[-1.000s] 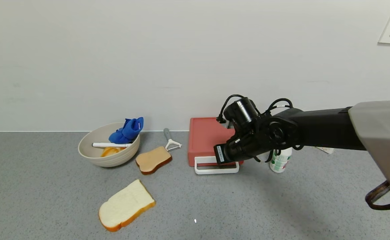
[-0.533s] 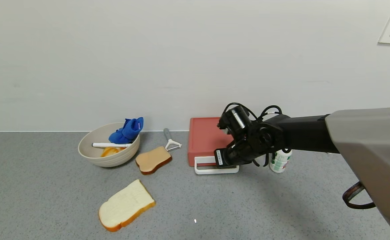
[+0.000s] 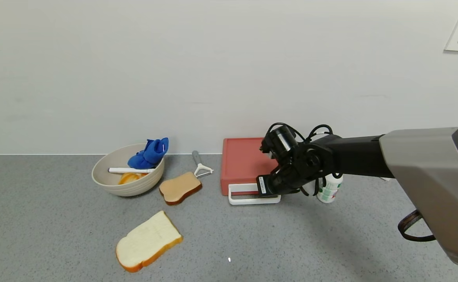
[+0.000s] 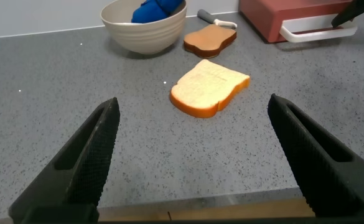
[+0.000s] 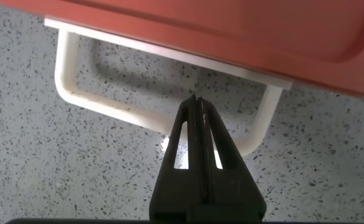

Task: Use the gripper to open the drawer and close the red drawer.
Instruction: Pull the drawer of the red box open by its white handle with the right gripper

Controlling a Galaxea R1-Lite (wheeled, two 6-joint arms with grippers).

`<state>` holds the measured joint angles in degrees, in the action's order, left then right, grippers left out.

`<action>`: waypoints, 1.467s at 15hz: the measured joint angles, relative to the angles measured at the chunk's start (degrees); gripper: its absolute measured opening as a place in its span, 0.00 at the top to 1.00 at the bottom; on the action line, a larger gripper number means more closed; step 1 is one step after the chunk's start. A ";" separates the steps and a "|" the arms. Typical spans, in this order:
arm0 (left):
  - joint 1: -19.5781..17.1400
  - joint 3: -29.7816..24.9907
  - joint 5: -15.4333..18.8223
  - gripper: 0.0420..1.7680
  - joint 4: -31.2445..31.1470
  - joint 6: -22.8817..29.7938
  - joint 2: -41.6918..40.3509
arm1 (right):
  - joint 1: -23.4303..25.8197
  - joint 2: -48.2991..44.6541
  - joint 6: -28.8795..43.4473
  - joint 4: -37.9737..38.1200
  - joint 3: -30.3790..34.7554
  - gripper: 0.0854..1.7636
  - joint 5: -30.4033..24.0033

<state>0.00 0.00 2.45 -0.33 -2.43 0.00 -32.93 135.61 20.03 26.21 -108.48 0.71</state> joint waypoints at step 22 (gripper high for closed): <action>0.00 0.00 0.00 0.03 -0.09 -0.35 0.00 | -0.72 -1.18 4.28 12.57 3.00 0.98 -0.61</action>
<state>0.00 0.00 2.45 -0.41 -2.78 0.00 -33.65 134.43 24.31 38.78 -105.49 0.10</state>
